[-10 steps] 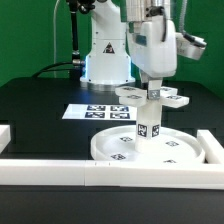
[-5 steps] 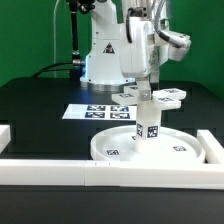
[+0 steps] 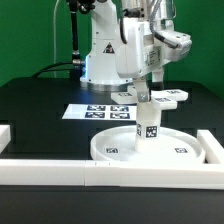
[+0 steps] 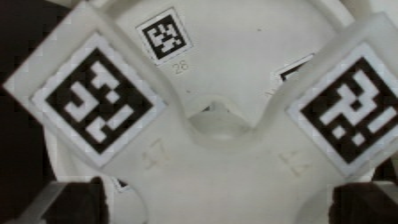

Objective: Assemble round table

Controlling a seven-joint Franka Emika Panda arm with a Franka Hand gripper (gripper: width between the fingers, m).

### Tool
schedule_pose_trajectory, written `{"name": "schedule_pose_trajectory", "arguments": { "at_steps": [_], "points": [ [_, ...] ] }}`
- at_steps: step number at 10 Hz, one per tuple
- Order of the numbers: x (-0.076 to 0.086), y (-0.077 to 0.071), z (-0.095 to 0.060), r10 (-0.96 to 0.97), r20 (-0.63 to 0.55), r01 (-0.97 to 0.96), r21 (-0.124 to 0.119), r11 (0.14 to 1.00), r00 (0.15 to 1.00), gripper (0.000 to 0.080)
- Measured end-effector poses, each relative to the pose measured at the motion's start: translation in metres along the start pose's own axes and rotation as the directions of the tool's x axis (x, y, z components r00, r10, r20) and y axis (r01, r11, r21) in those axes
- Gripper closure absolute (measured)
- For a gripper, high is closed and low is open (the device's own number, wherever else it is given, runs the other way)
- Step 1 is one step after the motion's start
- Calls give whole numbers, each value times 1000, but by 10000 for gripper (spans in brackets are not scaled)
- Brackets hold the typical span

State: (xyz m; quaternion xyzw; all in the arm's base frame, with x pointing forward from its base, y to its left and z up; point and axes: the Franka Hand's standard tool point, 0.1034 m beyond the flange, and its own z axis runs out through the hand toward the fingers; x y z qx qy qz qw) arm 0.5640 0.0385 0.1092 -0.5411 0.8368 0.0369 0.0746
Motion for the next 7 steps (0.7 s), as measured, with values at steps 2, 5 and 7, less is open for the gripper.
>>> {"name": "schedule_pose_trajectory", "arguments": {
  "at_steps": [2,5,7],
  "points": [
    [-5,-2,-32,-54,31,54,-9,999,998,153],
    [-7,-2,-40,-77,42,77,-2,997,996,150],
    [-8,-2,-39,-84,42,84,-2,996,996,151]
  ]
}}
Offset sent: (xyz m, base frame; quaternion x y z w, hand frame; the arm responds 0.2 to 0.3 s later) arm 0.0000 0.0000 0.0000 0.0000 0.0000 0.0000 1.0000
